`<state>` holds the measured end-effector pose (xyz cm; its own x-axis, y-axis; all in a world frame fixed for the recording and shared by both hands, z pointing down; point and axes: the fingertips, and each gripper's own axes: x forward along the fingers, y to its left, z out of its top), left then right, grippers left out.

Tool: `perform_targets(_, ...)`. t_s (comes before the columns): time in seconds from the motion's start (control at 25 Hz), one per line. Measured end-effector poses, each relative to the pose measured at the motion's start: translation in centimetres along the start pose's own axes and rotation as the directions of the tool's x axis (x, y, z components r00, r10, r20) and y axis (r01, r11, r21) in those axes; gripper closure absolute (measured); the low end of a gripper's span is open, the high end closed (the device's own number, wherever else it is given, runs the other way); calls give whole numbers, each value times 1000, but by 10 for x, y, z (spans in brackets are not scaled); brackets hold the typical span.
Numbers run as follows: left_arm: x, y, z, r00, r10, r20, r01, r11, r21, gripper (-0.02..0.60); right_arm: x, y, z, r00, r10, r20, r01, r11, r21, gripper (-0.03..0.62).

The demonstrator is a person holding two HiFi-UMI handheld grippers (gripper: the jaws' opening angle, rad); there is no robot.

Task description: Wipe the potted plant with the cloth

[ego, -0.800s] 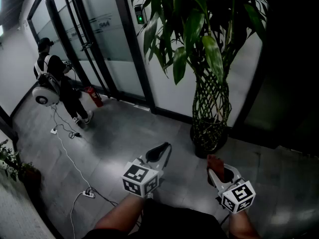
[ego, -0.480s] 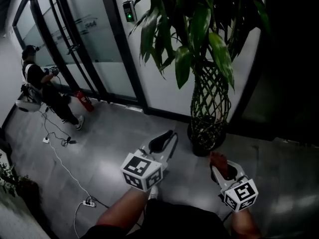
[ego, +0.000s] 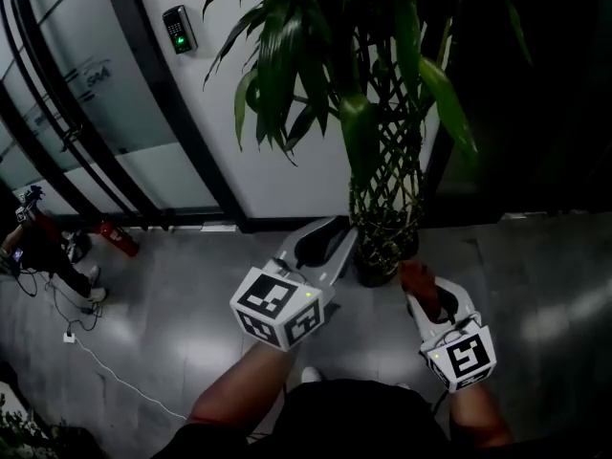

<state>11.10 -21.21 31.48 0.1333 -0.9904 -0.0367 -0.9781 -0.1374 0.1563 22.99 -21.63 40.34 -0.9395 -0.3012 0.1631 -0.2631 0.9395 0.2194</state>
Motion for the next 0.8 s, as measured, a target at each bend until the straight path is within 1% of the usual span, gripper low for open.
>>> perform_targets(0.08,5,8,11,997,-72,12,73,997,-18,468,9,10,13,998,-64,1,64,998,-3,523)
perform_targets(0.2,14,20,19,986,-168,6,168,983,-69,454,18,22,24,988,-152,-10,152,988,11,523)
perform_targets(0.28,22,28,23,978,-207,-1,206,974,-96,449,24,24,29,983,-185,-5,185,983,15,523)
perform_targets(0.4,32,29,23,967,-255,-16,252,961,-115,449,27,26,32,975,-223,-10,223,975,8,523)
perform_targets(0.52,39,28,25,961,-277,-8,274,954,-121,449,29,27,33,972,-233,-26,233,972,-4,523)
perform_targets(0.64,49,28,30,960,-281,-2,278,953,-123,449,38,25,41,979,-204,-4,204,979,-30,523)
perform_targets(0.72,55,28,30,959,-283,-5,279,950,-140,449,42,22,49,982,-188,18,189,981,-47,523)
perform_targets(0.76,57,27,29,958,-287,-6,282,947,-153,462,43,21,54,982,-184,31,185,981,-60,523)
perform_targets(0.8,58,26,28,957,-291,-4,287,944,-166,493,44,19,58,983,-180,43,183,980,-78,523)
